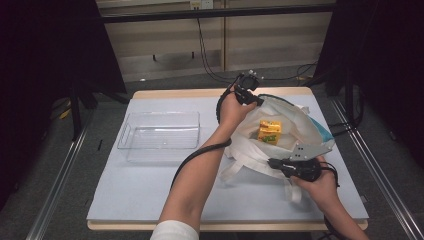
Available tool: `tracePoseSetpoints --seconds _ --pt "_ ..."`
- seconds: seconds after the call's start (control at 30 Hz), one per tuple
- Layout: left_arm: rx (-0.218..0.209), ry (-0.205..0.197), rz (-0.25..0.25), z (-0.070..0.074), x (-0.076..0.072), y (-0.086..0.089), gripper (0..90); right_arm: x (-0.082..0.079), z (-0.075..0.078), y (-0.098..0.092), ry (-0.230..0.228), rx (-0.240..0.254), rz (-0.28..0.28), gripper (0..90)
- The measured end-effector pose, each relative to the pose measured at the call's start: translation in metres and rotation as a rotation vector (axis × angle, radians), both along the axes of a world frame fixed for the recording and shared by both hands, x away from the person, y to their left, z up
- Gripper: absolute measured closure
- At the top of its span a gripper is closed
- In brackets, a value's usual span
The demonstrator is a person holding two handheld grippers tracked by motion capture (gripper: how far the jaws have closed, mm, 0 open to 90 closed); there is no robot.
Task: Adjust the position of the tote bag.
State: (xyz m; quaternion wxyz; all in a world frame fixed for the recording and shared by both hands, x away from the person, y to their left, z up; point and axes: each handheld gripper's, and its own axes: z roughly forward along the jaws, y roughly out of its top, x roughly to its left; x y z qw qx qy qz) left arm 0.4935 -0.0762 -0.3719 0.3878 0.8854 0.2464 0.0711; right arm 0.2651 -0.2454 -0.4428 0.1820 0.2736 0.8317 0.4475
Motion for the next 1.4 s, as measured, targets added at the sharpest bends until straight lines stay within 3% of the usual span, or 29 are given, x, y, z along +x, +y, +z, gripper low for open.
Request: tracePoseSetpoints --seconds 0.43,0.97,1.1,1.4 --pt "-0.005 -0.001 0.014 -0.005 0.003 -0.001 81.3 -0.001 -0.002 0.0 0.001 0.0 -0.003 87.6" --pt "0.035 0.0 0.025 -0.016 0.01 -0.003 81.2 -0.001 -0.005 -0.001 0.007 -0.009 0.009 87.6" --pt "0.027 0.001 0.025 -0.017 0.011 -0.003 81.1 -0.001 -0.005 0.0 0.008 -0.01 0.005 87.4" --pt "0.023 0.003 0.019 -0.014 0.008 -0.001 81.2 -0.003 0.005 -0.001 0.001 -0.008 -0.015 77.0"
